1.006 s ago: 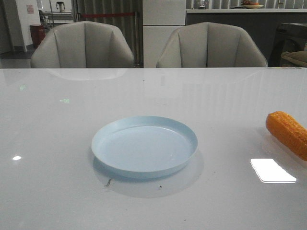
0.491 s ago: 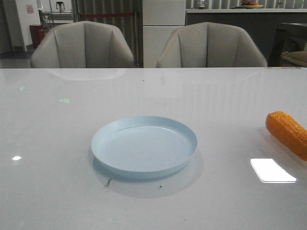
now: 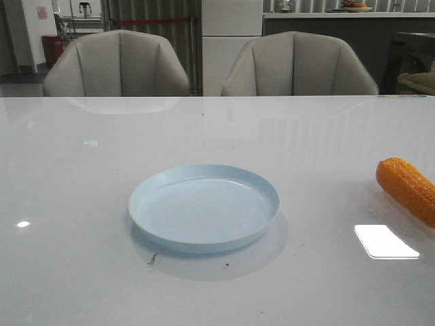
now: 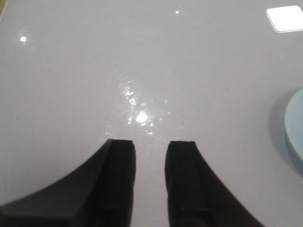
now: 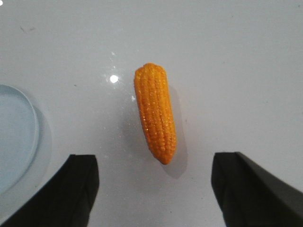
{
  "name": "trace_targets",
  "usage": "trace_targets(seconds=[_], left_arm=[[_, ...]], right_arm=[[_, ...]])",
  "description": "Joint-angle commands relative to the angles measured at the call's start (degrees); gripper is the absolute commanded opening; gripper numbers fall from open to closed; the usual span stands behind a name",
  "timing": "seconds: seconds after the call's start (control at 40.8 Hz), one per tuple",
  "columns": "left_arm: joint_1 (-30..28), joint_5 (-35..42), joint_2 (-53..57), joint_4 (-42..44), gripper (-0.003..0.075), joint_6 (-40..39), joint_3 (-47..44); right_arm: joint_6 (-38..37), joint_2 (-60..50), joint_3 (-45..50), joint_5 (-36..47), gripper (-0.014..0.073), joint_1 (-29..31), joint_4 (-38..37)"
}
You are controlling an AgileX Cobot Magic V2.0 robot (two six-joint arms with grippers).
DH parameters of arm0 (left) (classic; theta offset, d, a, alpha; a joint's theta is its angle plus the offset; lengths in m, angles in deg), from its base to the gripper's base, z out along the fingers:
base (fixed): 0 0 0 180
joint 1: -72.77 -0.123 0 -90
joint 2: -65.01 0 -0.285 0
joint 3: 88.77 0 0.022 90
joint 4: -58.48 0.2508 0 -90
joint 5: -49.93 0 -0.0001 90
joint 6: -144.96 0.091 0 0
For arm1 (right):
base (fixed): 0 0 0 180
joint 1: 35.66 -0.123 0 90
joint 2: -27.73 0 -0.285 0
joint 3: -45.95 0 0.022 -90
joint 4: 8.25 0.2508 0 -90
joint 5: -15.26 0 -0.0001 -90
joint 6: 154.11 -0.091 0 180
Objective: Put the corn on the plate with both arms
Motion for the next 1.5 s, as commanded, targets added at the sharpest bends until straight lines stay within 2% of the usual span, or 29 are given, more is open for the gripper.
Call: trace_targets(seconds=[0.0,0.221,0.491,0.663,1.006,1.178,1.472], left_arm=[[1.78,4.11,0.71,2.43,0.0258,-0.17,2.10],[1.33,4.73,0.71,2.43,0.0258,-0.69,2.10],[1.33,5.44,0.71,2.05,0.0258,-0.78,2.10],[1.33,8.12,0.71,2.05,0.0257,-0.78,2.10],[1.33,10.54,0.71,2.05,0.0257,-0.78,2.10],[1.33,10.52,0.71,2.05,0.0257,-0.78,2.10],[1.33,12.17,0.71,2.05,0.0257,-0.78,2.10]], right_arm=[[3.15,4.60,-5.32,1.22,0.0595,0.35,-0.34],[5.84,17.76,-18.33,-3.99,0.0595,0.35,-0.78],[9.40,35.11,-35.08,-17.26,0.0595,0.35,-1.01],[12.13,43.30,-42.10,-23.26,0.0595,0.35,-1.01],[12.86,51.74,-44.33,-25.63,0.0595,0.35,-0.82],[13.77,52.68,-44.24,-27.27,0.0595,0.35,-0.28],[14.17,53.07,-44.24,-25.50,0.0595,0.35,0.30]])
